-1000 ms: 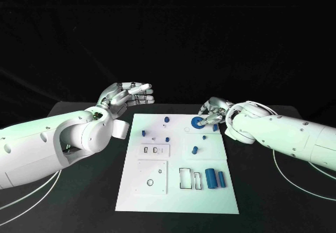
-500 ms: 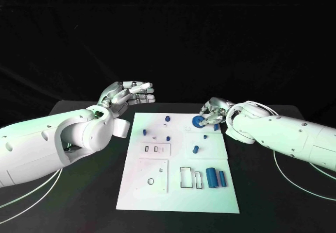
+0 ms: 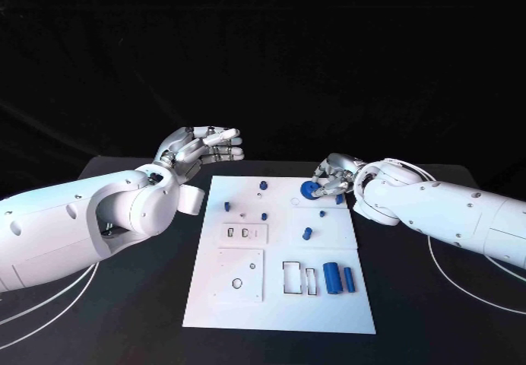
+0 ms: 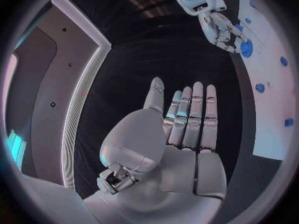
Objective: Assemble the parts on the task board
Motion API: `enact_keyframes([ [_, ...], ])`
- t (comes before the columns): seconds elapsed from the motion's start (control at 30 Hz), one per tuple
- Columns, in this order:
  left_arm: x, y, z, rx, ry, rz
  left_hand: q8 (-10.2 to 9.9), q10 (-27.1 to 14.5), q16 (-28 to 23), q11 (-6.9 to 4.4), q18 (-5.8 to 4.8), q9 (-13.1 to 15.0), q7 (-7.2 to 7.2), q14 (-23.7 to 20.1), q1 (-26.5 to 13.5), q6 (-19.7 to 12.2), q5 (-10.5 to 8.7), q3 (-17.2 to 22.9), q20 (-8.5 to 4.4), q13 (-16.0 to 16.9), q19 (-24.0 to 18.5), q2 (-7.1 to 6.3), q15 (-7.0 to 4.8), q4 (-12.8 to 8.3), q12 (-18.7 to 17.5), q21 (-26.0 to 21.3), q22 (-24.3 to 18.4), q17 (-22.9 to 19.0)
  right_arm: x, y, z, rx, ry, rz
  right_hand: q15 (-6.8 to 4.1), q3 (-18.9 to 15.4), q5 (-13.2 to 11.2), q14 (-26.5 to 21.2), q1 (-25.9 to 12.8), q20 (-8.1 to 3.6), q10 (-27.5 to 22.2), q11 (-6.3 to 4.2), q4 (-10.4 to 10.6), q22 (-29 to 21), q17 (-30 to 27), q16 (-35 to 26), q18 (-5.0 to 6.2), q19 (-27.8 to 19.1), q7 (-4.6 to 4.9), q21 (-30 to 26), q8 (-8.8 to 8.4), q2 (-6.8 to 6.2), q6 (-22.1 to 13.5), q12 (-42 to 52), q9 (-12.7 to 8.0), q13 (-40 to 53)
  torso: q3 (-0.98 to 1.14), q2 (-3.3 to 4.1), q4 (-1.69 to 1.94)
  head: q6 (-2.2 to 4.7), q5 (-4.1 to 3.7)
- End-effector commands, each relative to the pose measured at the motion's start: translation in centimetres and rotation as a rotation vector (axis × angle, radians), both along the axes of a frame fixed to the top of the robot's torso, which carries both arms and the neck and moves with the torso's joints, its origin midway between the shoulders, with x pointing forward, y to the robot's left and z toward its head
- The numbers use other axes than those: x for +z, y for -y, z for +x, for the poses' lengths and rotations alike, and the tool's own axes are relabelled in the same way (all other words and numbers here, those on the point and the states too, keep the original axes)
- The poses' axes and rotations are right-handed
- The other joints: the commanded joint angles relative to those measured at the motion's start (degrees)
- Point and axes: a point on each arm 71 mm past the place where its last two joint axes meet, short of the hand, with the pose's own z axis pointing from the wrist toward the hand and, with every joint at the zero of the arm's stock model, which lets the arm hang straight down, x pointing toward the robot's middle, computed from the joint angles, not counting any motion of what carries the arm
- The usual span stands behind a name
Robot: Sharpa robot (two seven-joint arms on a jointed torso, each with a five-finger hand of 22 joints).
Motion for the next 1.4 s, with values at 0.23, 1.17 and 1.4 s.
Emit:
enact_keyframes([
  [0.23, 0.1, 0.2, -0.1, -0.015, 0.006, -0.01, -0.1, -0.3, -0.2, 0.07, 0.71, 0.1, 0.08, -0.4, 0.0, -0.3, -0.25, -0.4, 0.4, 0.1, -0.2, 0.67, 0.1, -0.3, -0.1, -0.3, -0.1, 0.1, -0.4, -0.1, 0.0, 0.013, -0.009, -0.036, -0.02, 0.7, 0.2, 5.5, -0.3, 0.1, 1.1, -0.11, 0.3, 0.2, 13.4, 0.3, -0.82, 0.4, -0.01, 0.4, 0.18, 0.59, 0.9, 0.5, -0.1, 7.9, 0.01, 0.06, -0.02, -0.22, 0.15],
  [1.17, 0.0, -0.3, 0.3, 0.003, 0.007, -0.004, -0.2, -0.4, -0.4, 0.11, 0.72, 0.2, 0.1, -0.5, 0.0, -0.4, -0.27, -0.7, 0.42, 0.1, -0.2, 0.88, 0.13, -0.7, -0.1, -0.3, -0.1, 0.2, 2.6, -1.9, -2.6, 0.05, 0.261, 0.025, -0.8, 6.1, 2.7, 5.8, -1.7, -0.62, 3.2, -1.02, 1.2, 1.3, 14.8, 0.5, -0.97, 0.9, -1.02, 1.0, 0.33, 0.26, 4.6, 2.7, -0.4, 10.7, -0.02, -0.04, -0.09, -0.1, 0.19],
  [1.4, 0.0, -0.4, 0.4, 0.007, 0.007, -0.003, -0.1, -0.4, -0.4, 0.11, 0.72, 0.2, 0.1, -0.5, 0.0, -0.4, -0.28, -0.7, 0.43, 0.1, -0.2, 0.94, 0.13, -0.8, -0.1, -0.3, -0.2, 0.3, 2.8, -3.7, -3.6, 0.103, 0.264, 0.02, -0.82, 6.3, 2.7, 5.8, -1.7, -0.64, 3.3, -1.04, 1.2, 1.3, 14.9, 0.5, -0.98, 0.9, -1.05, 1.0, 0.34, 0.2, 4.7, 2.8, -0.4, 10.8, -0.02, 0.02, -0.05, -0.18, 0.37],
])
